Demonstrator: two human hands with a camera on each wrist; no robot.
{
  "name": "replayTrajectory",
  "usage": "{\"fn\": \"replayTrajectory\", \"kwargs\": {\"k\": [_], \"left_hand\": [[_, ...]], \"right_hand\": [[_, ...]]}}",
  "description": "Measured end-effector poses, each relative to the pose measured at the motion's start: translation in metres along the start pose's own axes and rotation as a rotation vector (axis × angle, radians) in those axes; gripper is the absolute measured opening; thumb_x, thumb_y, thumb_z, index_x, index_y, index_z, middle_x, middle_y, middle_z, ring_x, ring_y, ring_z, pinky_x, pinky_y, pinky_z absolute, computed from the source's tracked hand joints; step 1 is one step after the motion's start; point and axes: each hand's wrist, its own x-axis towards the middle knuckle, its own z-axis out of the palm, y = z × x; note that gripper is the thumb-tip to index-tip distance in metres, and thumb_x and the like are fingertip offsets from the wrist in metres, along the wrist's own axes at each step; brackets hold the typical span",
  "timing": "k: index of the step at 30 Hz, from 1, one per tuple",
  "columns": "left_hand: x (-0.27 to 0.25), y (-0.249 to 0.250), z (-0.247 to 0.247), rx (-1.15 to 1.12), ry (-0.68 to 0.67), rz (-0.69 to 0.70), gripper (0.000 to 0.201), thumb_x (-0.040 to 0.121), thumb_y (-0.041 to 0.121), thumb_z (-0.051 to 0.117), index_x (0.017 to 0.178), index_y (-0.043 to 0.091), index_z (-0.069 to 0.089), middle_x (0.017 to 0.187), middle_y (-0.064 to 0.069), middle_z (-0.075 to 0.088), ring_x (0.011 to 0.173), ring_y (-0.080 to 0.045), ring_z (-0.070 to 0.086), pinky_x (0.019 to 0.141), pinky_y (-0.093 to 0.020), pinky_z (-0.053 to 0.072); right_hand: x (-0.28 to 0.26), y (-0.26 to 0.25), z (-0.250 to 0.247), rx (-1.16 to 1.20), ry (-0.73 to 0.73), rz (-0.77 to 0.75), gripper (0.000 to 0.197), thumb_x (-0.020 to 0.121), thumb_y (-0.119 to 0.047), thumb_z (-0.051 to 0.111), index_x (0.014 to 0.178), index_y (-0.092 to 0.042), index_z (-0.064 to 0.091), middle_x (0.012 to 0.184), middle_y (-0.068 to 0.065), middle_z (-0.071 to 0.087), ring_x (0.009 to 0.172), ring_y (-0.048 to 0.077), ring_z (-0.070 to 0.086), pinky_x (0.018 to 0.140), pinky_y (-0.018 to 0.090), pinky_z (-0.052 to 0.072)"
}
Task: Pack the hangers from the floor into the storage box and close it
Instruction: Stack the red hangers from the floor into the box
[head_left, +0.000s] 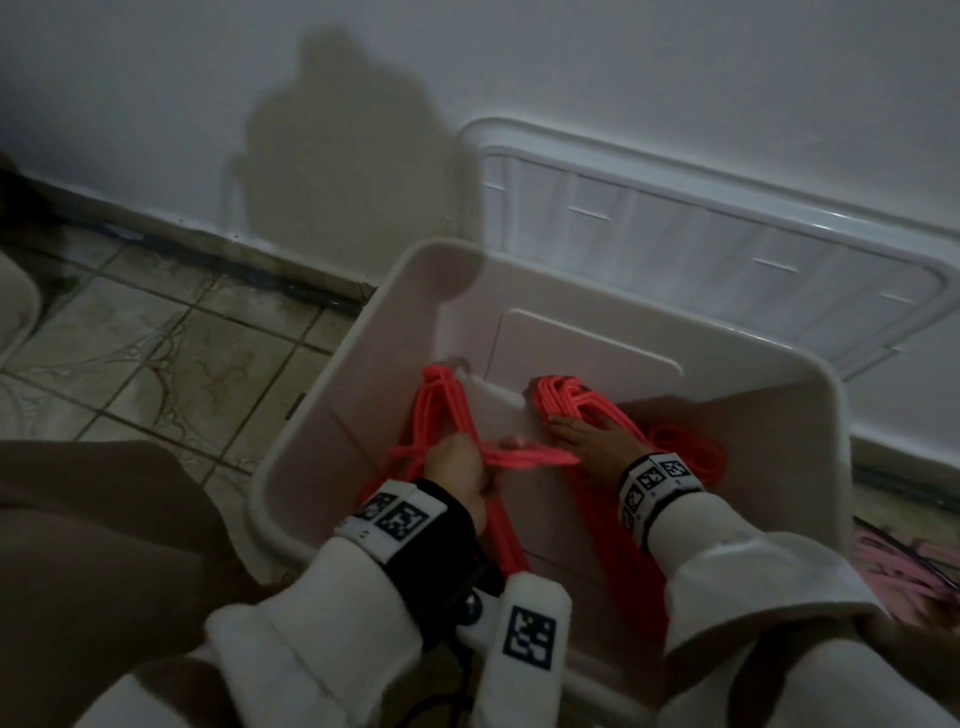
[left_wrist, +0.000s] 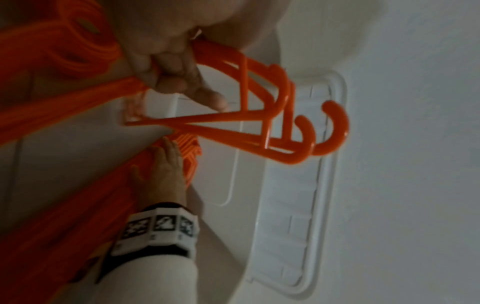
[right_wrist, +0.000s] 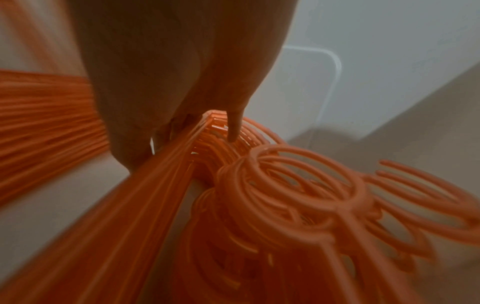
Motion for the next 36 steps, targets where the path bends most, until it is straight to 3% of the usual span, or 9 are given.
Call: {"fn": "replayTrajectory", "kwargs": {"k": [3,6,11,16,18,25,30,33,36], "left_hand": [[-0.007,0.013,-0.002,0.044,-0.076,-0.004,0.027,0.095,0.006,0.023,0.086,0.006,0.049,0.035,0.001,0.056,0.02,-0.007,0.04,0.028,-0.009,0.029],[-0.008,0.021,-0.005,0.034,-0.088,-0.024,0.033,0.094,0.004,0.023,0.067,0.005,0.042,0.036,-0.001,0.056,0.021,-0.007,0.037,0.037,-0.017,0.033],[0.0,0.013,-0.01,-0.031,-0.07,-0.012,0.035,0.094,0.004,0.023,0.071,0.009,0.049,0.041,0.001,0.06,0.029,-0.003,0.051,0.036,-0.011,0.033],[-0.007,0.013,-0.017,-0.132,-0.057,-0.093,0.034,0.091,0.005,0.022,0.068,0.008,0.046,0.033,-0.002,0.054,0.024,-0.01,0.049,0.042,-0.018,0.034],[-0.014,0.026,-0.017,-0.132,-0.08,-0.137,0.026,0.079,0.001,0.028,0.063,0.006,0.048,0.035,-0.004,0.052,0.025,-0.012,0.048,0.051,-0.022,0.03],[0.007,0.027,-0.028,-0.124,-0.114,-0.129,0.03,0.096,0.015,0.035,0.073,0.009,0.054,0.045,0.0,0.061,0.034,-0.01,0.055,0.049,-0.019,0.046],[0.027,0.003,-0.034,-0.157,0.002,-0.057,0.031,0.098,0.02,0.036,0.073,0.011,0.051,0.037,0.003,0.055,0.03,-0.006,0.05,0.033,-0.009,0.036],[0.04,-0.001,-0.033,-0.074,0.097,-0.053,0.025,0.099,0.009,0.034,0.097,0.006,0.058,0.047,-0.004,0.06,0.052,-0.017,0.063,0.039,-0.018,0.048],[0.039,-0.005,-0.025,0.083,0.202,-0.136,0.042,0.1,0.011,0.031,0.139,-0.003,0.033,0.124,-0.016,0.052,0.124,-0.031,0.049,0.09,-0.028,0.047]], "right_hand": [[0.002,0.003,0.014,0.054,0.038,-0.007,0.035,0.065,-0.02,0.043,0.078,-0.009,0.075,0.102,0.008,0.071,0.097,0.023,0.068,0.067,0.062,0.051],[-0.003,-0.002,-0.002,-0.05,0.007,0.019,0.041,0.084,-0.013,0.043,0.121,-0.004,0.059,0.141,0.01,0.045,0.134,0.022,0.039,0.106,0.059,0.028],[0.009,0.007,0.026,0.077,0.084,-0.016,0.029,0.053,-0.031,0.055,0.068,-0.016,0.075,0.089,-0.004,0.074,0.085,0.011,0.071,0.058,0.048,0.056],[0.002,0.003,0.011,0.023,0.027,-0.024,0.044,0.074,-0.014,0.067,0.115,-0.002,0.063,0.136,0.011,0.051,0.131,0.028,0.043,0.101,0.065,0.027],[0.004,0.004,0.012,0.077,0.056,-0.027,0.034,0.071,-0.02,0.062,0.1,-0.004,0.07,0.121,0.01,0.063,0.118,0.025,0.057,0.085,0.068,0.042],[0.009,0.001,0.022,0.107,0.065,0.047,0.044,0.097,-0.018,0.034,0.141,-0.012,0.035,0.156,-0.001,0.016,0.145,0.013,0.005,0.116,0.043,0.007],[0.005,0.006,0.028,0.111,0.079,-0.045,0.043,0.049,-0.013,0.084,0.089,-0.002,0.072,0.114,0.015,0.066,0.112,0.033,0.059,0.08,0.069,0.042],[0.009,0.002,0.025,0.118,0.062,-0.013,0.046,0.066,-0.018,0.076,0.108,-0.003,0.066,0.134,0.012,0.053,0.131,0.027,0.043,0.097,0.067,0.032],[0.009,0.001,0.017,0.046,-0.005,0.02,0.049,0.088,-0.019,0.052,0.135,-0.009,0.044,0.154,0.003,0.02,0.145,0.015,0.009,0.115,0.048,0.009]]}}
